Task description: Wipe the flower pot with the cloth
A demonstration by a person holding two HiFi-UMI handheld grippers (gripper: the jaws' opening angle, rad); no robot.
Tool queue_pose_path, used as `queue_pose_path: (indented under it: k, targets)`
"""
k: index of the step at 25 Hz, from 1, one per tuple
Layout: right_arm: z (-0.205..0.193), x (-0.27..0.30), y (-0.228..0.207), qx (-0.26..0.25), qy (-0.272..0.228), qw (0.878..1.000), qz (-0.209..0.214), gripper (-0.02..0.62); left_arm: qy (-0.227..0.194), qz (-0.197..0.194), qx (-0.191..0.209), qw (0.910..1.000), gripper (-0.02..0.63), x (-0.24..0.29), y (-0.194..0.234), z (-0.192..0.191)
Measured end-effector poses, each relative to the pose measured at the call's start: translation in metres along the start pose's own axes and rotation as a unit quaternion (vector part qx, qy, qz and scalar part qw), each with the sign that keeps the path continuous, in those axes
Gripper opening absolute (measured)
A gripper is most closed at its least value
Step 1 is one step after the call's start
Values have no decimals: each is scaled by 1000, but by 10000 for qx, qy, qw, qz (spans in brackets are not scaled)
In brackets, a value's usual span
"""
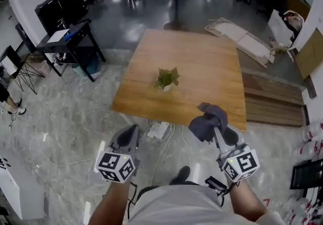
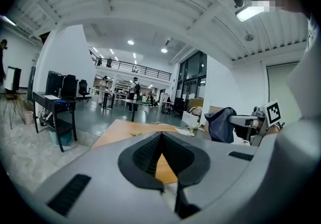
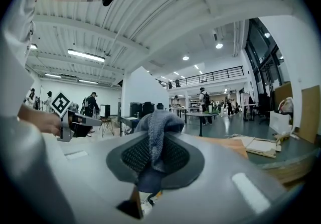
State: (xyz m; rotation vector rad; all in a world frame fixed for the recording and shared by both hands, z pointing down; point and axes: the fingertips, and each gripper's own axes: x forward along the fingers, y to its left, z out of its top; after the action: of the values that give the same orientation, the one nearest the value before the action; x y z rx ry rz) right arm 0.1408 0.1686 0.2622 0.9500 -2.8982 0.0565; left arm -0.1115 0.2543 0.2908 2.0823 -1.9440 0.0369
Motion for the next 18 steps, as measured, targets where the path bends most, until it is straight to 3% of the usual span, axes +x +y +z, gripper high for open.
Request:
queue_pose_path:
  k: [10,18]
  targets:
    - [-5,102,-92,116,242,9991,322,44,463,236,-19,9986,8,145,39,13]
    - [-15,211,-132,210,500,9984,180,44,1222,-157,-82,9923,8,291,106,2]
